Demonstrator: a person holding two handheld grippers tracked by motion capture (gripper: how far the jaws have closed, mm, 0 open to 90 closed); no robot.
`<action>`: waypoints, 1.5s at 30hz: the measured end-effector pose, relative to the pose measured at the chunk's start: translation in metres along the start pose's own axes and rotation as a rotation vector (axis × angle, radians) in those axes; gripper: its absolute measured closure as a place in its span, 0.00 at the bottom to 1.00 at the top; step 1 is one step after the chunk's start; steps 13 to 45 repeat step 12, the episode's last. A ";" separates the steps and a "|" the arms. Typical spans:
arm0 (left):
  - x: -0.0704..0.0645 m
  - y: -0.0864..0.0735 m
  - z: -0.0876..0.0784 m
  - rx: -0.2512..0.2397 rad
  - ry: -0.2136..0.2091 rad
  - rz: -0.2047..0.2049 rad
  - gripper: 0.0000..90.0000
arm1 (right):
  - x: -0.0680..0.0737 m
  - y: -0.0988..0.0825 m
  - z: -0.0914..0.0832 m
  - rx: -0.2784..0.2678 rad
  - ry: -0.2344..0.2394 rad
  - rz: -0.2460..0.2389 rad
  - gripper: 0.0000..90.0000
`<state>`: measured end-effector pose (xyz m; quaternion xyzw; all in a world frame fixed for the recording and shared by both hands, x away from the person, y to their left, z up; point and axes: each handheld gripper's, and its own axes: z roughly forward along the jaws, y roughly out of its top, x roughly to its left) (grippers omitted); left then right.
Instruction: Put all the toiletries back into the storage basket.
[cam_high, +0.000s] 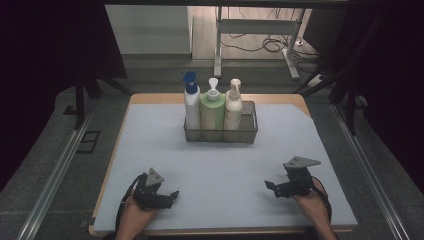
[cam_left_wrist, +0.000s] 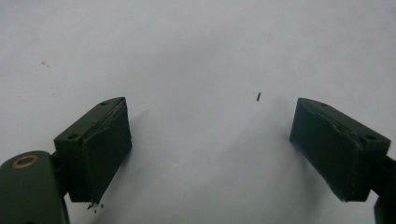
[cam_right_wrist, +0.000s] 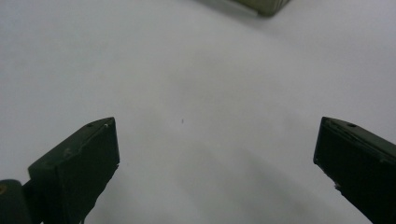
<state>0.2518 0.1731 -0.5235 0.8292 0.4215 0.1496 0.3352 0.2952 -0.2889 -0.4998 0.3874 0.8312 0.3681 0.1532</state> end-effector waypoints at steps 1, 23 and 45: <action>0.000 0.000 0.000 0.001 0.002 0.000 0.14 | 0.000 -0.003 0.001 0.006 0.001 0.004 0.00; -0.001 0.000 0.000 0.003 0.005 0.003 0.14 | 0.002 -0.019 0.012 0.052 -0.030 -0.015 0.01; -0.001 0.000 0.000 0.003 0.005 0.003 0.14 | 0.002 -0.019 0.012 0.052 -0.030 -0.015 0.01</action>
